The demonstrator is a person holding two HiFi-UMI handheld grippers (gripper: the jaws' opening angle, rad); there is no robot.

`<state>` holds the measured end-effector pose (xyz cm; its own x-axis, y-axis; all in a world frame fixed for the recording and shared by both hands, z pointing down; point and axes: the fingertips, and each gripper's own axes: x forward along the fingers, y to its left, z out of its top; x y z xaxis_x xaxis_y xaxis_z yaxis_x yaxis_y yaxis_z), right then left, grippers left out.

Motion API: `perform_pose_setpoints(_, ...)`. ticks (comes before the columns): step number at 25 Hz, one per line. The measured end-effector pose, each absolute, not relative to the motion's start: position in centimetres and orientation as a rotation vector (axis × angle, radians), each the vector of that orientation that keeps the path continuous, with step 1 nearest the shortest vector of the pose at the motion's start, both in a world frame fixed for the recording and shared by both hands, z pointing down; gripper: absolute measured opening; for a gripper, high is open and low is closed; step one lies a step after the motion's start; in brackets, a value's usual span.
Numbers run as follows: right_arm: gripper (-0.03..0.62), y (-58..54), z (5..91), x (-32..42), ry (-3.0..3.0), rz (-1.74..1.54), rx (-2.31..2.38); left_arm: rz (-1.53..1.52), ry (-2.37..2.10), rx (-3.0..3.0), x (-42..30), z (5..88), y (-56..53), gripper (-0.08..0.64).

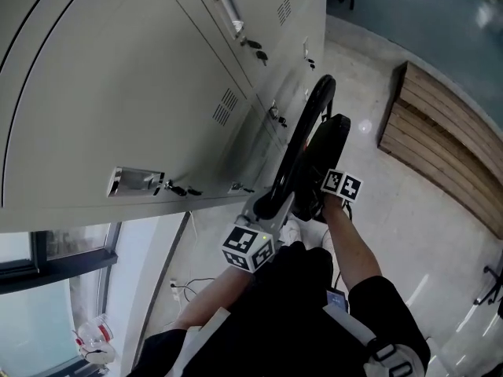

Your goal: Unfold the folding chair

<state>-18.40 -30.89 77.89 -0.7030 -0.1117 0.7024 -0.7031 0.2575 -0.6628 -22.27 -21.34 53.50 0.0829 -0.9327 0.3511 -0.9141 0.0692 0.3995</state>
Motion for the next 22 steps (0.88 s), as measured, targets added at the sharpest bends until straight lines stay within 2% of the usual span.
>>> perform_pose_setpoints(4,0.126,-31.3,78.3,-16.7,-2.047,1.489,0.698,-0.073,-1.828,1.821,-22.9,53.8,-21.2,0.109)
perform_pose_setpoints(12,0.162,-32.4,80.8,-11.8,-2.054,1.501,0.691,0.013,-1.977,1.646,-28.8,56.2,-19.7,0.098)
perform_pose_setpoints(22,0.216,-33.8,84.5,-5.6,-1.982,1.432,0.813,0.163,-2.064,1.668,-27.0,57.6,-20.2,0.114)
